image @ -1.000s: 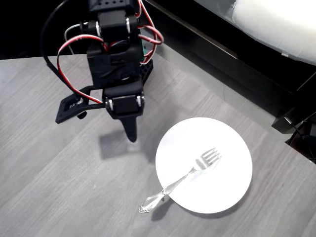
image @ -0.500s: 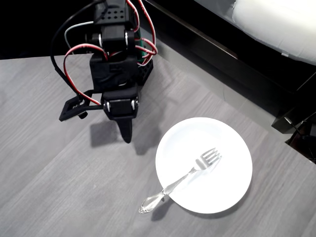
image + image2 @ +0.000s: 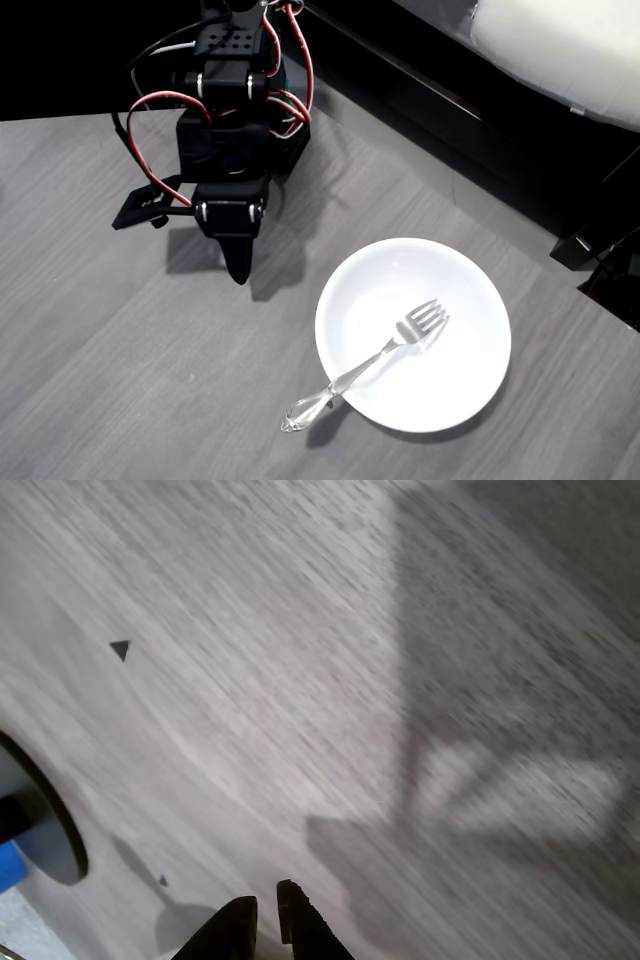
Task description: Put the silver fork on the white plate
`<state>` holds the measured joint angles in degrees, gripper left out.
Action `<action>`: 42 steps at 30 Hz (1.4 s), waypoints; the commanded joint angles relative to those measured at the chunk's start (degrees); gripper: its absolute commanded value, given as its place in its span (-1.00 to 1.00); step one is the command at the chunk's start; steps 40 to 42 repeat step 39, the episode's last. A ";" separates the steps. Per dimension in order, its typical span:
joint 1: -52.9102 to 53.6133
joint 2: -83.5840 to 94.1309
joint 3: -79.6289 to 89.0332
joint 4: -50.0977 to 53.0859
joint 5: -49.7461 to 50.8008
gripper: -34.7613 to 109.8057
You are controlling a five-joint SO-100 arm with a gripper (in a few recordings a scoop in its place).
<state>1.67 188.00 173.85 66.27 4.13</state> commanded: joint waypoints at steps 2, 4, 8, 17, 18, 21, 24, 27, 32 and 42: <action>0.09 1.58 -0.18 1.93 -0.88 -0.52; -0.09 1.58 -0.09 3.25 -1.93 -0.52; -0.09 1.58 -0.09 3.25 -1.93 -0.52; -0.09 1.58 -0.09 3.25 -1.93 -0.52; -0.09 1.58 -0.09 3.25 -1.93 -0.52; -0.09 1.58 -0.09 3.25 -1.93 -0.52; -0.09 1.58 -0.09 3.25 -1.93 -0.52; -0.09 1.58 -0.09 3.25 -1.93 -0.52; -0.09 1.58 -0.09 3.25 -1.93 -0.52; -0.09 1.58 -0.09 3.25 -1.93 -0.52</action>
